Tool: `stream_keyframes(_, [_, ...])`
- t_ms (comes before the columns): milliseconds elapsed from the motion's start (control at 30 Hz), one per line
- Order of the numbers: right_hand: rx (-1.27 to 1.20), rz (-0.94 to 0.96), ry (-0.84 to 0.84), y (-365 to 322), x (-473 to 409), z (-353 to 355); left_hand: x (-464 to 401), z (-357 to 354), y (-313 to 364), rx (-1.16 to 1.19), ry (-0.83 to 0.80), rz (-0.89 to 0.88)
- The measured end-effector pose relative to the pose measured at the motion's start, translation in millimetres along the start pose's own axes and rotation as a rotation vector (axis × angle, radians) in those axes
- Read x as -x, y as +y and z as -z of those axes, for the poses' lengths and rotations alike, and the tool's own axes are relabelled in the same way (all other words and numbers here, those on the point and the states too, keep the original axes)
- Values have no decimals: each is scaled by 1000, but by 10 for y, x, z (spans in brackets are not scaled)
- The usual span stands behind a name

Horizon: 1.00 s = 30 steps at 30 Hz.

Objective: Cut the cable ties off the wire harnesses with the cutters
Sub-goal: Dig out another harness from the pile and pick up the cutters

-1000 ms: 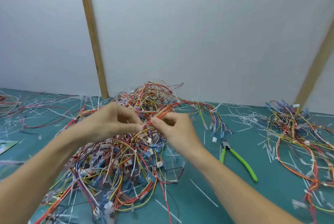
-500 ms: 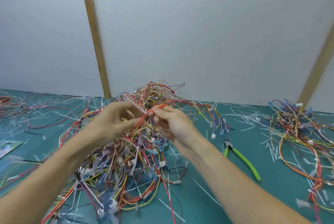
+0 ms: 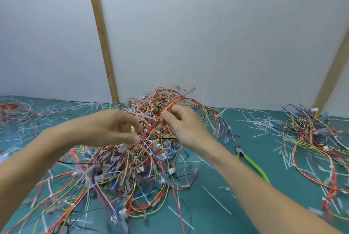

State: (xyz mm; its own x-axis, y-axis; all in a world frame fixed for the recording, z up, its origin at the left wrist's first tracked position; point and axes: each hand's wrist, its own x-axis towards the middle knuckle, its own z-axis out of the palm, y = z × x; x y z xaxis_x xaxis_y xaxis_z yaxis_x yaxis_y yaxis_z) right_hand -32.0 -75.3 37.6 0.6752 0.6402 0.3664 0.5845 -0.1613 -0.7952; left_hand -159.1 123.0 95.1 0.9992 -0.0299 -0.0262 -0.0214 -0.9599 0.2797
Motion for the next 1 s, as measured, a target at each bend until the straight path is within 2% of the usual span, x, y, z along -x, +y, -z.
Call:
stream_keyframes(67, [81,89,137,60,50,-104,-79,-29,50,-145,-10,6])
stream_keyframes(100, [-16,64,123,60,67,-140,-117,-28,74,-141,22,5])
stream_keyframes(167, [-279,-128,-37,33,110,-210,-181,70,59,-33,174,43])
stream_keyframes(200, [-300,-199,-139,26,148,-253,-215,155,13,27,335,101])
stream_keyframes(233, [-182,-196,-220,16,206,-302,-247,241,-40,86,546,173])
stream_keyframes(300, [224,-29,-312,29,364,-468,-343,277,-99,168,985,319])
stream_keyframes(333, [394,49,-362,42,454,-562,-411,247,-89,179,1094,342])
stream_keyframes(433, [583,188,-496,34,628,-681,-602,109,-43,134,1004,303])
stream_keyframes(467, [632,225,-497,32,613,-658,-615,149,-88,182,1060,324])
stream_keyframes(533, [677,247,-456,70,560,-567,-580,315,-236,303,1269,401])
stream_keyframes(567, [696,240,-473,101,532,-521,-542,357,-279,285,1291,435])
stream_keyframes(633, [720,203,-626,175,460,-384,-519,315,-274,291,1116,411])
stream_keyframes(667, [638,155,-698,213,416,-283,-515,269,-207,378,941,367])
stream_keyframes(733, [215,-58,-682,242,280,0,-416,180,1,549,495,261])
stream_keyframes(767, [-99,-181,-592,249,209,139,-335,144,85,535,293,184])
stream_keyframes(800, [-428,-298,-510,248,148,250,-263,99,144,487,156,95])
stream_keyframes(867, [-937,-487,-416,218,96,291,-149,-57,291,398,18,-91])
stream_keyframes(900, [-1051,-522,-391,200,91,232,-99,-186,356,360,-30,-166])
stream_keyframes(967, [-1072,-493,-342,129,62,81,-9,-404,401,328,-46,-224])
stream_keyframes(1000, [-1066,-472,-307,71,46,63,47,-458,389,329,1,-217])
